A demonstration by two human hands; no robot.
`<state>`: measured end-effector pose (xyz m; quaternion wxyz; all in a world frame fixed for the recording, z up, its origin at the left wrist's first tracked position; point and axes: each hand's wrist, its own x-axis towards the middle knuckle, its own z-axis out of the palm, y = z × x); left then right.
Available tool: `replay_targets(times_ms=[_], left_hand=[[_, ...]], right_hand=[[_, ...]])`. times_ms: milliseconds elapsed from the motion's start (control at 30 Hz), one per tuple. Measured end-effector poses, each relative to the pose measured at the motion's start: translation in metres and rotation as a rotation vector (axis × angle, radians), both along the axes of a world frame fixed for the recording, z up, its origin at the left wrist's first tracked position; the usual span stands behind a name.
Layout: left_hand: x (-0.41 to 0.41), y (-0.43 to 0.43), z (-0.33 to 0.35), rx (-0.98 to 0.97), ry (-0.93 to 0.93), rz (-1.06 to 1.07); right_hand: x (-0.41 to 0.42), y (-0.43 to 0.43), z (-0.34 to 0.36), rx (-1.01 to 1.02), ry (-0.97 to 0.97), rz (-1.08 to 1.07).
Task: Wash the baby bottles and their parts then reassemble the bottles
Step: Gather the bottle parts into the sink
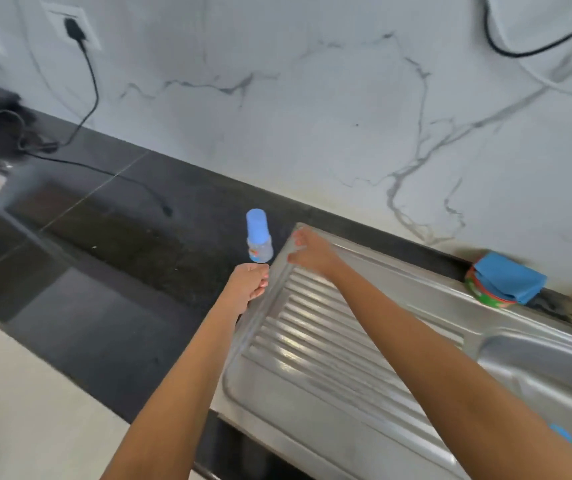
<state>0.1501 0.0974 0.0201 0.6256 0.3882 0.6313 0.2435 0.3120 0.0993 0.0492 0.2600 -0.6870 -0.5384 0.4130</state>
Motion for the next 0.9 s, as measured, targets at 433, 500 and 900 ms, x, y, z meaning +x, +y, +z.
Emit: replay_targets(times_ms=[433,500,900], left_hand=[[-0.044,0.031,-0.015,-0.011,0.062,0.061],[-0.045,0.03,-0.017,0.045,0.115,-0.04],[0.036,-0.001,0.011,0.452,0.119,-0.433]], right_hand=[[-0.075,0.053,-0.01,0.19,0.063,-0.197],[-0.072,0.051,-0.011,0.181,0.027,-0.205],[0.025,-0.018,0.01,0.083,0.397,-0.402]])
